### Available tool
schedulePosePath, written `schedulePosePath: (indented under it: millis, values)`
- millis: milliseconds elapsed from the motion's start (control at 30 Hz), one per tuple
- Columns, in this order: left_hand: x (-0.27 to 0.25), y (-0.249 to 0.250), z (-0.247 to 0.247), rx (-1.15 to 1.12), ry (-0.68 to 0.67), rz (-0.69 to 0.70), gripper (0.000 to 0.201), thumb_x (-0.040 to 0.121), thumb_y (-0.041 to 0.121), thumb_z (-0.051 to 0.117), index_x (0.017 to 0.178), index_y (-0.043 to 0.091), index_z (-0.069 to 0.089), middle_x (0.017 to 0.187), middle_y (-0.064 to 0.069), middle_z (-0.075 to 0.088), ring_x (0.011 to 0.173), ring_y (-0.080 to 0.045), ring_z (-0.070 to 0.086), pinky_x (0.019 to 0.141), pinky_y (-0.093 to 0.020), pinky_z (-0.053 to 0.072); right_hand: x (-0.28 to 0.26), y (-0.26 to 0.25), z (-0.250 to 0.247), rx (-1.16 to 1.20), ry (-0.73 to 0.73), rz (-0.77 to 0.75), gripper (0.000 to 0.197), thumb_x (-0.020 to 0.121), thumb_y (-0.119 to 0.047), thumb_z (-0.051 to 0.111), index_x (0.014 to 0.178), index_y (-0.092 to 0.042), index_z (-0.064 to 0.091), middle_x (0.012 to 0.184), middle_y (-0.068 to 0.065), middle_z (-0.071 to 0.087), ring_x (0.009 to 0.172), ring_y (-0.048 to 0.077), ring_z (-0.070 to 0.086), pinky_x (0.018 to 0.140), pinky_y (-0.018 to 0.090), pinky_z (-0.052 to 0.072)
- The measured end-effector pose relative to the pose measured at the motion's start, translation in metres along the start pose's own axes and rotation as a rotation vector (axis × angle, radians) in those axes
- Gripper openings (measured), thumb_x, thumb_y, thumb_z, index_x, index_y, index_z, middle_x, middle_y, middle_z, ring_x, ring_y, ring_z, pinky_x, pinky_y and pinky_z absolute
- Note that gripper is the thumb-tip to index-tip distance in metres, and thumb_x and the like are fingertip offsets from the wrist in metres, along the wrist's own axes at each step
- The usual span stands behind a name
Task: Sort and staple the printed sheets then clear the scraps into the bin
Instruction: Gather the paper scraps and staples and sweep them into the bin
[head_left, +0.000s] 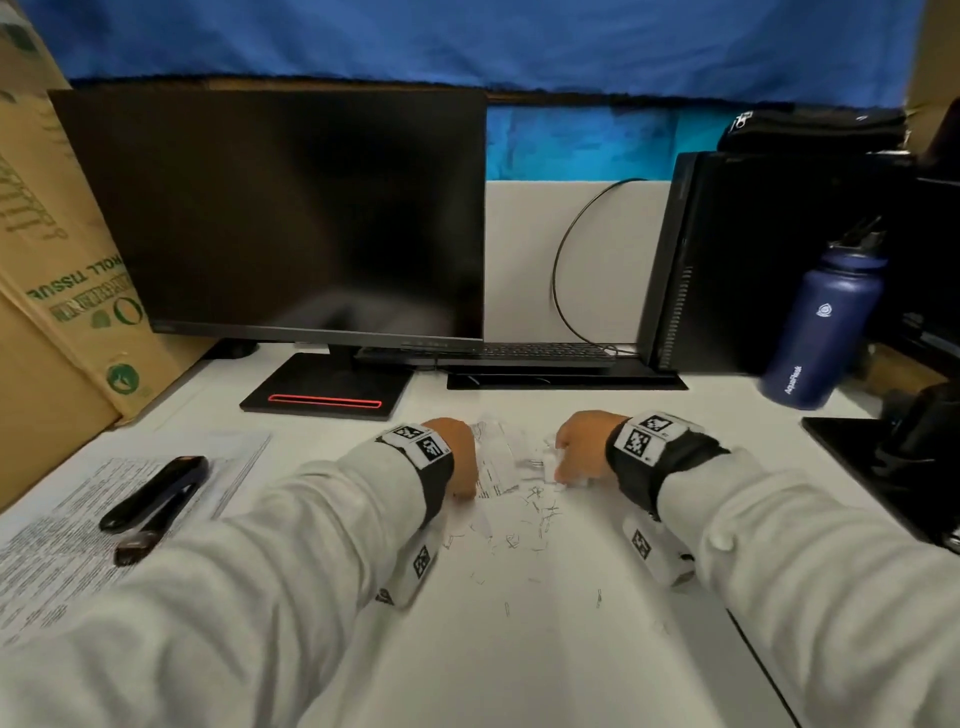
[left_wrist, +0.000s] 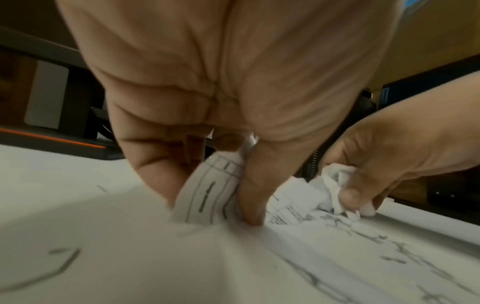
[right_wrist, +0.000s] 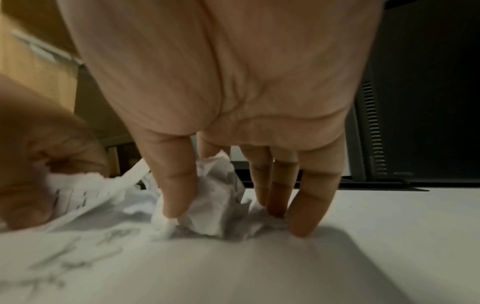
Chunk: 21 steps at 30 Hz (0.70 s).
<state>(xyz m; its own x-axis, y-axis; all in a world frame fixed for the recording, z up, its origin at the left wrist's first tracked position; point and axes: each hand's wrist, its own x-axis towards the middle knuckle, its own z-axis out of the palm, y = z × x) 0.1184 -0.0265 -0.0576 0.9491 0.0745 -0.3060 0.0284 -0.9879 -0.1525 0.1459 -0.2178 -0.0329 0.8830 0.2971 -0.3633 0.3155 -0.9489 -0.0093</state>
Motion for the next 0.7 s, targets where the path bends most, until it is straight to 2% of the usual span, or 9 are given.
schedulePosePath:
  millis: [100,133,267,333,400,500,533,633,700]
  values:
    - [-0.013,0.005,-0.008,-0.148,-0.056,0.013,0.033,0.094,0.026,0.060,0.122,0.009,0.063,0.121,-0.008,0.067,0.112,-0.028,0.064,0.080,-0.028,0.045,0.012,-0.001,0.009,-0.087,0.019,-0.017,0.042,0.086,-0.030,0.068,0.123,-0.010,0.067,0.123,0.007,0.066,0.104,0.023,0.064,0.082,0.029,0.051]
    - [-0.015,0.005,-0.011,-0.207,-0.028,0.008,0.030,0.096,0.023,0.058,0.121,0.007,0.061,0.121,-0.010,0.067,0.112,-0.029,0.064,0.082,-0.029,0.046,0.014,0.000,0.010,-0.097,0.018,-0.018,0.040,0.086,-0.028,0.068,0.122,-0.010,0.068,0.122,0.007,0.067,0.102,0.023,0.064,0.080,0.028,0.051]
    - [-0.015,-0.020,-0.017,-0.375,0.024,-0.007,0.052,0.084,0.024,0.072,0.127,0.017,0.045,0.111,-0.004,0.064,0.098,-0.022,0.065,0.080,-0.031,0.056,0.009,0.013,0.005,-0.066,0.041,-0.028,0.037,0.088,-0.025,0.061,0.121,-0.008,0.066,0.121,0.006,0.065,0.109,0.025,0.062,0.089,0.031,0.050]
    - [-0.015,-0.033,-0.026,-0.398,0.052,0.050,0.050,0.081,0.031,0.075,0.125,0.020,0.054,0.109,0.000,0.068,0.096,-0.020,0.066,0.085,-0.036,0.058,0.004,0.024,-0.003,0.008,0.105,-0.032,0.037,0.087,-0.029,0.062,0.119,-0.010,0.064,0.113,0.004,0.064,0.099,0.022,0.060,0.086,0.031,0.050]
    - [-0.019,-0.040,-0.041,-0.368,0.083,0.088,0.034,0.087,0.031,0.070,0.119,0.019,0.067,0.111,-0.002,0.071,0.100,-0.022,0.067,0.093,-0.037,0.055,-0.002,0.036,-0.015,0.091,0.164,-0.027,0.036,0.087,-0.029,0.064,0.119,-0.014,0.059,0.106,0.003,0.063,0.087,0.018,0.056,0.076,0.028,0.047]
    - [-0.012,-0.041,-0.060,-0.441,0.147,0.057,0.030,0.087,0.033,0.071,0.113,0.018,0.072,0.109,-0.003,0.073,0.099,-0.022,0.068,0.094,-0.036,0.054,-0.004,0.046,-0.032,0.251,0.222,-0.015,0.031,0.086,-0.022,0.060,0.116,-0.015,0.058,0.092,0.004,0.064,0.075,0.018,0.057,0.064,0.030,0.047]
    - [-0.009,-0.037,-0.064,-0.456,0.161,0.048,0.031,0.086,0.034,0.072,0.112,0.019,0.073,0.108,-0.003,0.074,0.098,-0.022,0.068,0.094,-0.036,0.054,-0.002,0.045,-0.036,0.311,0.216,-0.009,0.032,0.085,-0.021,0.060,0.117,-0.016,0.057,0.093,0.003,0.064,0.075,0.019,0.058,0.063,0.031,0.049]
    - [0.005,-0.018,-0.065,-0.431,0.139,0.058,0.033,0.084,0.036,0.072,0.111,0.018,0.072,0.104,-0.003,0.073,0.094,-0.021,0.068,0.088,-0.033,0.056,0.002,0.023,-0.038,0.281,0.098,-0.045,0.039,0.076,-0.022,0.060,0.113,-0.032,0.054,0.109,-0.002,0.064,0.086,0.016,0.063,0.073,0.029,0.058]
    - [0.013,-0.003,-0.060,-0.331,0.093,0.090,0.035,0.086,0.037,0.069,0.112,0.013,0.071,0.100,-0.003,0.071,0.088,-0.021,0.066,0.079,-0.030,0.054,0.009,0.003,-0.028,0.125,0.056,-0.114,0.039,0.079,-0.028,0.064,0.117,-0.031,0.058,0.113,-0.005,0.063,0.092,0.015,0.063,0.085,0.031,0.056]
